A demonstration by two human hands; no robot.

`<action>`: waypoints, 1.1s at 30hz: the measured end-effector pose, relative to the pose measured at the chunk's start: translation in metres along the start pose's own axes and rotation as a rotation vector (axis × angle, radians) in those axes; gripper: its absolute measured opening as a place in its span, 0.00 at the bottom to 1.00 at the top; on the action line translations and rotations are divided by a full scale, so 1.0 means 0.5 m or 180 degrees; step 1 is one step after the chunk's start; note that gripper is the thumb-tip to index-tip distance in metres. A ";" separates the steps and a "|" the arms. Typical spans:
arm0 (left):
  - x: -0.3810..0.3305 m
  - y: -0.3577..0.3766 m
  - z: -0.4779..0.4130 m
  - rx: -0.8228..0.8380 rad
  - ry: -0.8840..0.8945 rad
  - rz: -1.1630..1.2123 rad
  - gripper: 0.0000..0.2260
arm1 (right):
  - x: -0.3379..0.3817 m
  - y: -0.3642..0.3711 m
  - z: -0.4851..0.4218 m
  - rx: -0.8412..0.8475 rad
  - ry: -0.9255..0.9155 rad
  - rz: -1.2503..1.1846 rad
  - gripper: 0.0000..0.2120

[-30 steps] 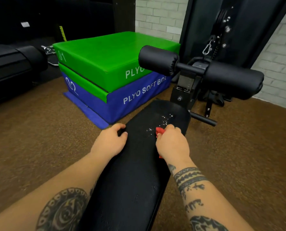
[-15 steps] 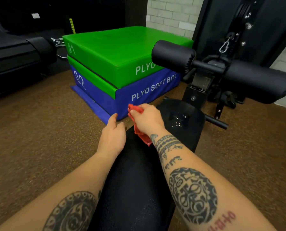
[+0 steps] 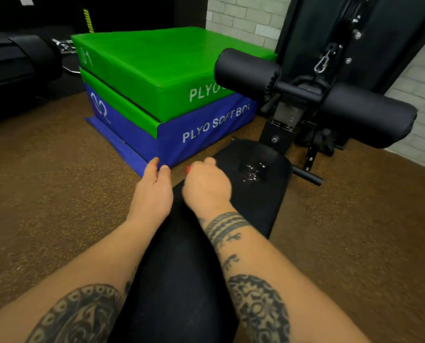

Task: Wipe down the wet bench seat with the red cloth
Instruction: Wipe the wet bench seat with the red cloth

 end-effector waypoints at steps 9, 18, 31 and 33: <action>-0.011 -0.022 0.022 -0.0677 0.0506 0.0315 0.23 | 0.002 0.002 0.002 -0.0049 -0.0292 -0.0735 0.15; -0.009 0.001 0.032 0.0327 0.1099 -0.1210 0.20 | -0.178 -0.094 -0.011 -0.0491 0.0242 -0.0542 0.14; -0.016 0.015 0.032 0.1014 0.0872 -0.1956 0.21 | -0.262 -0.053 0.027 -0.0312 -0.0200 0.0472 0.13; -0.014 0.015 0.032 0.0989 0.0870 -0.1931 0.21 | -0.305 -0.062 0.011 -0.0320 0.0246 0.0553 0.14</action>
Point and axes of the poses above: each hand's wrist, its own z-axis away from the middle knuckle, its own y-axis out of the palm, x = y × z, the point moved 1 cm from there along -z, towards the middle knuckle, and after that the axes turned 3 degrees about z, right-handed, at the moved point
